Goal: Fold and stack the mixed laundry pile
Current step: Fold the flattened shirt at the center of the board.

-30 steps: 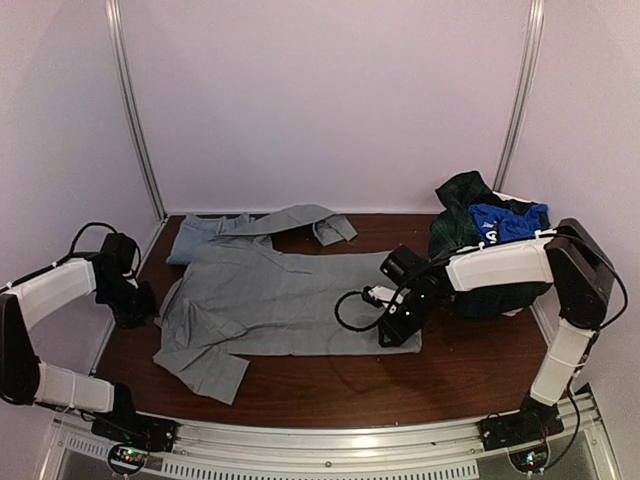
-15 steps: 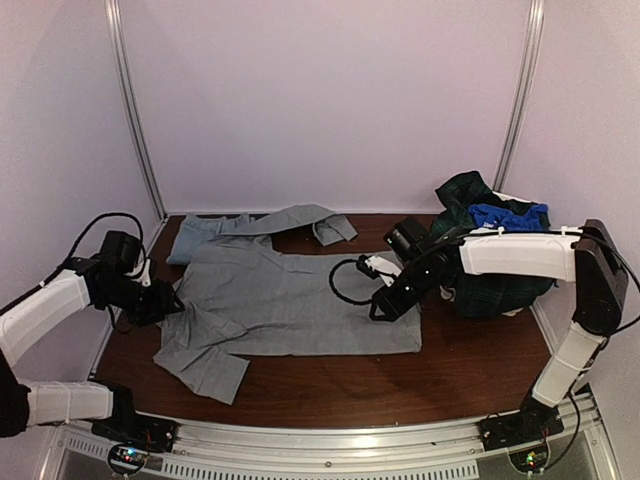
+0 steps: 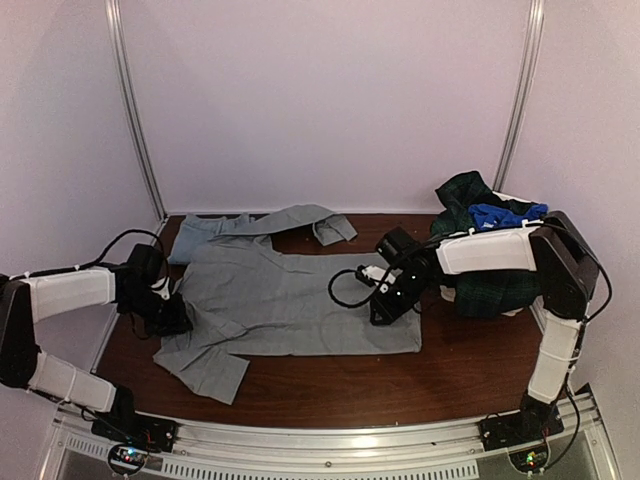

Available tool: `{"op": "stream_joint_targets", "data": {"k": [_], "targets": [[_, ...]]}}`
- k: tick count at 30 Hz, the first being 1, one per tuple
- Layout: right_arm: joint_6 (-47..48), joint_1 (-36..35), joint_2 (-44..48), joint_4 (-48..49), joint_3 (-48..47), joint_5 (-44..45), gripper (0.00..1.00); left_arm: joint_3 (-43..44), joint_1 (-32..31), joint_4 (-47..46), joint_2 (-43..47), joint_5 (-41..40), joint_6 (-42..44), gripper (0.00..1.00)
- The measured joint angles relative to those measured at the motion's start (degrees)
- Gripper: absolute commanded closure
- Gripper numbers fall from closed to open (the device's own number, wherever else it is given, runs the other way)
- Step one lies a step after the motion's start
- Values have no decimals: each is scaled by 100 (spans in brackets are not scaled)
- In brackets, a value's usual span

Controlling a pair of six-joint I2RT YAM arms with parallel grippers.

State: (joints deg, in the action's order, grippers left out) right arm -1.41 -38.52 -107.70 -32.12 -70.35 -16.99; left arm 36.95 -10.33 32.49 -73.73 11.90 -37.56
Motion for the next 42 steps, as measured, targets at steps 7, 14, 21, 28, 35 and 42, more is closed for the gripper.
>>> {"op": "stream_joint_targets", "data": {"k": [7, 14, 21, 28, 35, 42], "targets": [[4, 247, -2, 24, 22, 175, 66, 756, -20, -326, -625, 195, 33, 100], [7, 358, 9, 26, 120, 299, 60, 1453, -17, -761, -1357, 356, -42, 49], [-28, -149, 691, 116, 144, 208, 56, 1161, -15, -481, -238, -20, -157, 32], [-667, -1419, 610, 944, -645, -238, 55, 931, 728, -114, 1117, 109, -323, 29], [-1467, -2216, -1134, 1659, -2253, -481, 56, 935, 957, 55, 909, 297, -323, 29], [-1943, -2688, -2299, 1604, -3327, -538, 59, 1069, 1078, 68, 907, 376, -297, 29]]}}
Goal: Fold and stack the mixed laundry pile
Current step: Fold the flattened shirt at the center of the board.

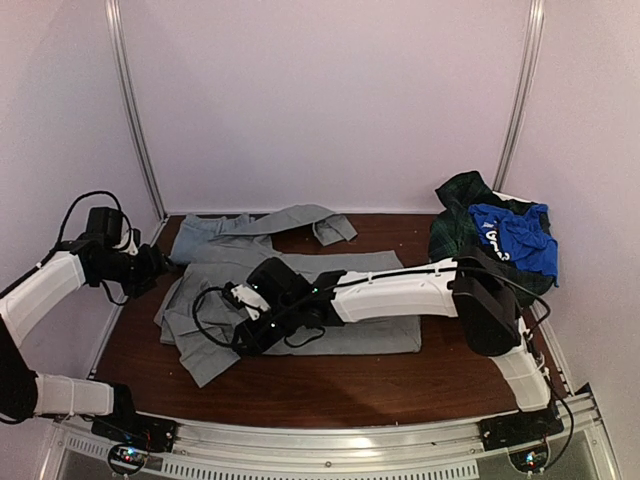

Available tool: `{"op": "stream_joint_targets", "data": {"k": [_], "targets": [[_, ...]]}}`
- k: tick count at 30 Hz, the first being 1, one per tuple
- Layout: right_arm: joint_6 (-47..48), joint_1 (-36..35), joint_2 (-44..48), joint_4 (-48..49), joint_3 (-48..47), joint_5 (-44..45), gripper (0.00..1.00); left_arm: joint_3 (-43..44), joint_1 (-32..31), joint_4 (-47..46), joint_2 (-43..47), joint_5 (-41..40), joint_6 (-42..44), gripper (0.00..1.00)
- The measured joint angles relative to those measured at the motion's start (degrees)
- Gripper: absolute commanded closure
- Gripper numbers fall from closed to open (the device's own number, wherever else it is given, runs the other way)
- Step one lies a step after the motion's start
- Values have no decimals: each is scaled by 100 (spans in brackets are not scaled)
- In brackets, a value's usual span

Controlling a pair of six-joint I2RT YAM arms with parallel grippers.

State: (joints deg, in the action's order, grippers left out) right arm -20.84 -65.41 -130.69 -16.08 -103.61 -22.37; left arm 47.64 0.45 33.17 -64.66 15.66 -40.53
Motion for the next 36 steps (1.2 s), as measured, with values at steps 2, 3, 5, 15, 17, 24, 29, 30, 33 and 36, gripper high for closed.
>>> {"op": "stream_joint_targets", "data": {"k": [2, 3, 5, 15, 17, 24, 29, 30, 33, 36], "targets": [[-105, -90, -68, -13, -2, -44, 59, 17, 4, -7, 0, 2, 9, 29], [-155, -116, -87, -17, -2, -61, 59, 17, 4, -7, 0, 4, 11, 29], [-240, -166, -131, -15, -7, -94, 59, 17, 7, -7, -4, 4, 13, 29], [-466, -186, -647, 48, -164, -175, 59, 66, 11, 42, 0, -33, 52, 29], [-498, -186, -728, 120, -256, -212, 60, 81, 11, 44, 0, -44, 63, 29], [-634, -186, -951, 232, -522, -278, 85, 81, 11, 101, 0, -111, 122, 29], [-643, -186, -1054, 155, -673, -315, 100, 81, 11, 122, -9, -177, 160, 28], [-608, -186, -1045, 98, -704, -284, 100, 81, 11, 120, -11, -186, 164, 28], [-444, -166, -927, -208, -776, -116, 100, 81, 11, 118, -46, -197, 166, 28], [-251, -114, -568, -540, -772, 55, 100, 81, 11, 116, -103, -195, 168, 28]]}}
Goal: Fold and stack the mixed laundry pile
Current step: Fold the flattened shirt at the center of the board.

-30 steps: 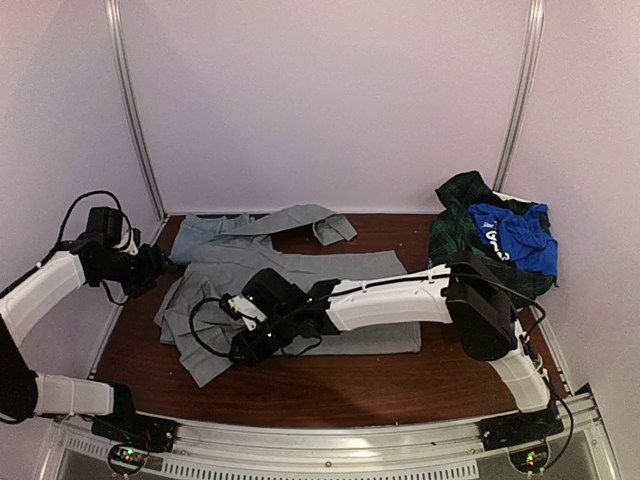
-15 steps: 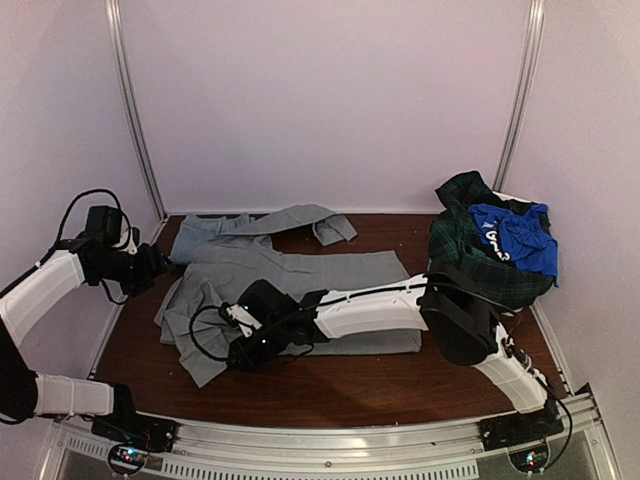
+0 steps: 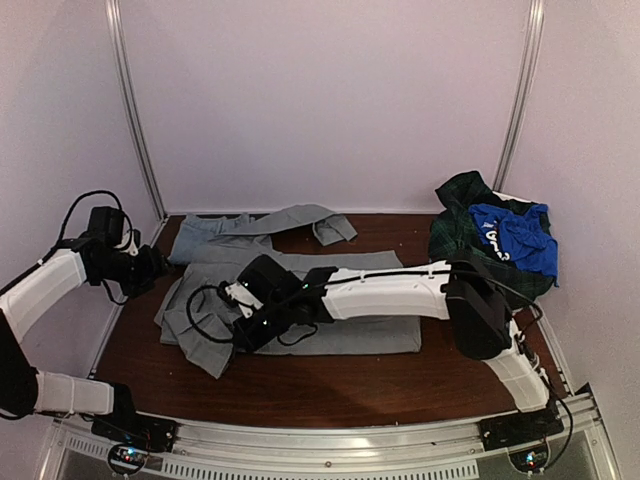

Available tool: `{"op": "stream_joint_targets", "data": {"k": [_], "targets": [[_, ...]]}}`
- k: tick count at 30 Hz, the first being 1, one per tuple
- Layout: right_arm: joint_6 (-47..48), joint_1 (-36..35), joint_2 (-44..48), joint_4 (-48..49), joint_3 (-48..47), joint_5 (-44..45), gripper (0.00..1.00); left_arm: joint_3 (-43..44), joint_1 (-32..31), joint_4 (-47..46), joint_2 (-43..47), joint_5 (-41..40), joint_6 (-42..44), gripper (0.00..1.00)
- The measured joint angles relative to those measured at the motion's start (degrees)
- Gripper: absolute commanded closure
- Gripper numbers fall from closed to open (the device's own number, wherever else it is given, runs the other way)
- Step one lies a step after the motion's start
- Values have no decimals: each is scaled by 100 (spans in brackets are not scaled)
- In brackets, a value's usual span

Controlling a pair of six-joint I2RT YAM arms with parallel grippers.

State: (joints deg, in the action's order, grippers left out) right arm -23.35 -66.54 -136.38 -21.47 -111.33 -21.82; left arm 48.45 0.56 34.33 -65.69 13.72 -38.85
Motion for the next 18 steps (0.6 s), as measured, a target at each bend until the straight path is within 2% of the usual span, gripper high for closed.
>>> {"op": "stream_joint_targets", "data": {"k": [9, 18], "targets": [[570, 715, 1766, -201, 146, 483, 100, 0, 0, -44, -116, 0, 52, 27], [1576, 1429, 1985, -682, -72, 1628, 100, -2, 0, -190, -260, 74, 177, 27]]}}
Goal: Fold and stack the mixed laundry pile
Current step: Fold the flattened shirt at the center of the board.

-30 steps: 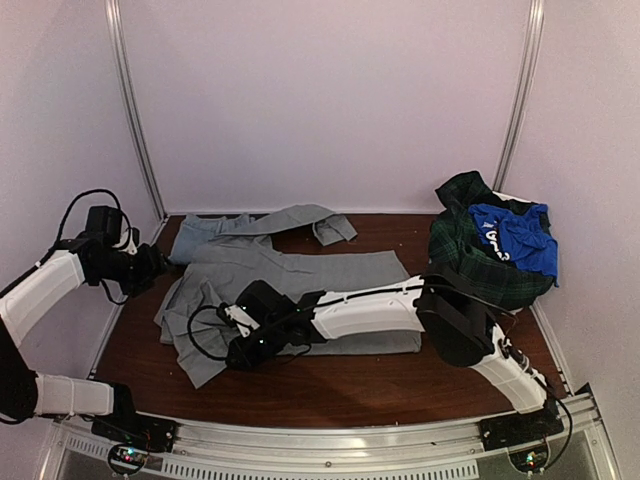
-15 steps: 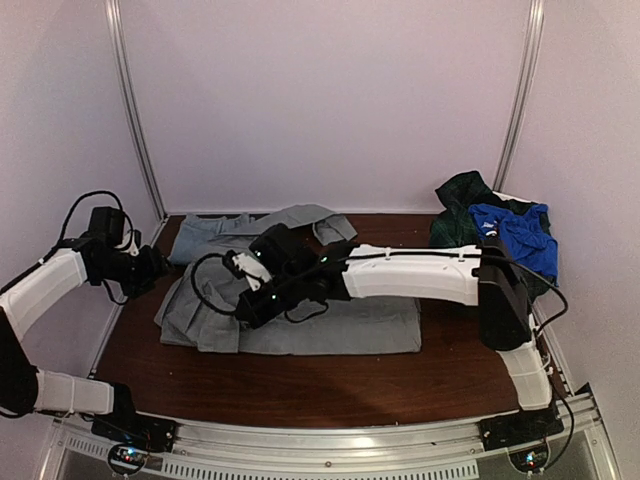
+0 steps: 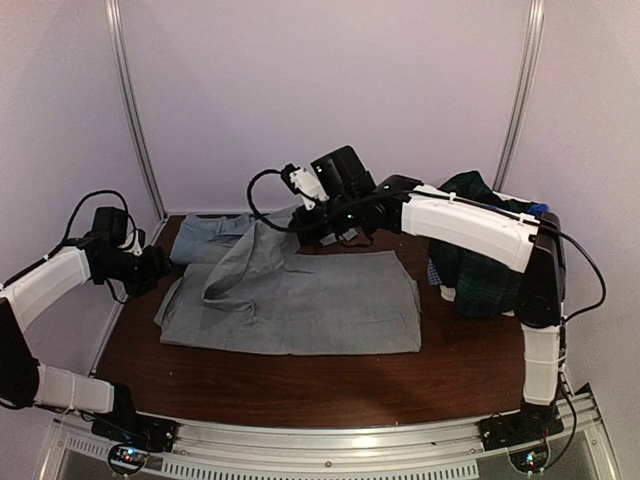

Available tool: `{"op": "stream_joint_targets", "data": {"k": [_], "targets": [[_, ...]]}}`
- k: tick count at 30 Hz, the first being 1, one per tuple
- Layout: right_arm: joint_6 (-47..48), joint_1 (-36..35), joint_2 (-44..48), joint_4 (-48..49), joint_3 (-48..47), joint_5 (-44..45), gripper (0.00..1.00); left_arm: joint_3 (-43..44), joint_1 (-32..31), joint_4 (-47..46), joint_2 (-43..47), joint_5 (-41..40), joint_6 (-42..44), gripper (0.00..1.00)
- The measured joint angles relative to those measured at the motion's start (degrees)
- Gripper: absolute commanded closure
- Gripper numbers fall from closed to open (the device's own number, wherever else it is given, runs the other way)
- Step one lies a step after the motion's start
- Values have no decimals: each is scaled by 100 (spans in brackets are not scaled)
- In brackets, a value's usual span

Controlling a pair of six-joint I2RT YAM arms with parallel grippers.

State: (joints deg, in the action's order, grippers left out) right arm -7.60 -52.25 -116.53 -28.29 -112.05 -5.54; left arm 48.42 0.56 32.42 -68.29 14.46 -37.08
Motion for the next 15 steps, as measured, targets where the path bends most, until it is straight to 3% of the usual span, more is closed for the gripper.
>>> {"op": "stream_joint_targets", "data": {"k": [7, 15], "targets": [[907, 369, 0, 122, -68, 656, 100, 0, 0, -212, -116, 310, 332, 27], [2437, 514, -17, 1471, 192, 748, 100, -7, 0, -365, -385, 573, 590, 27]]}}
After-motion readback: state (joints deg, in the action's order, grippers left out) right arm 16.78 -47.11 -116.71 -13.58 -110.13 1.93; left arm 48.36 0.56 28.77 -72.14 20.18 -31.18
